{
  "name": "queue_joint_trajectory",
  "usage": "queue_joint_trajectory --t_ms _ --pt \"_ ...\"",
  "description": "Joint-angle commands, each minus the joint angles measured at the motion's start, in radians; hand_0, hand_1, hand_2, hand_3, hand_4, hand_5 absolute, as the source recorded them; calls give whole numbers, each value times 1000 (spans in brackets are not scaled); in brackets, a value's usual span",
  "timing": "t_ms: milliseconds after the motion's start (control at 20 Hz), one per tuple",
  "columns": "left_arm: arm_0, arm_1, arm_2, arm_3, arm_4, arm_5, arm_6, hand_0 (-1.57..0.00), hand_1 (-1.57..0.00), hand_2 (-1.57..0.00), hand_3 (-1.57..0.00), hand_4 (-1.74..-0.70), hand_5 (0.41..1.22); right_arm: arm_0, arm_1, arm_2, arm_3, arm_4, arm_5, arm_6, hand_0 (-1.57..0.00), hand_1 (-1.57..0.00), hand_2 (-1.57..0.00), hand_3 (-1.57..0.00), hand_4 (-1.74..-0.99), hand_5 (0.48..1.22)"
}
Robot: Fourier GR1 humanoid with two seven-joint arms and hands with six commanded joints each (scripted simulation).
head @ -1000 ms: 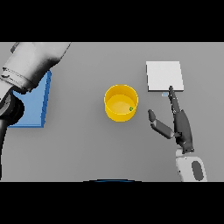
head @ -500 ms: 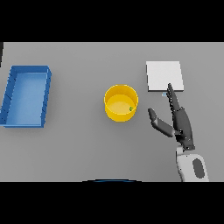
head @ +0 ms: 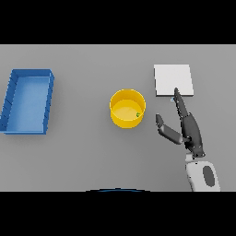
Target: Pick up the red beaker and tilt it to pour out 1 green nut into yellow bowl. Pick up the yellow bowl and place it on the metallic measuring scale.
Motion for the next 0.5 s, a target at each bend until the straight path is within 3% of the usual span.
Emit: queue_joint_trajectory --t_ms 0,350,450 --pt "18 -11 16 -5 24 23 7 -1571 -1571 -1571 -1396 -1741 1221 13 -1 5 -14 5 -1 -7 1 1 1 1 -1192 704" --pt "199 -23 54 -87 164 101 -35 -1571 -1571 -1571 -1396 -1741 1221 19 -10 -5 -7 1 -1 -20 1 1 1 1 -1201 696" --pt "254 -39 37 -150 186 128 -2 -1571 -1571 -1571 -1387 -1741 1221 10 -14 -12 -6 -11 4 -5 1 1 1 1 -1195 690"
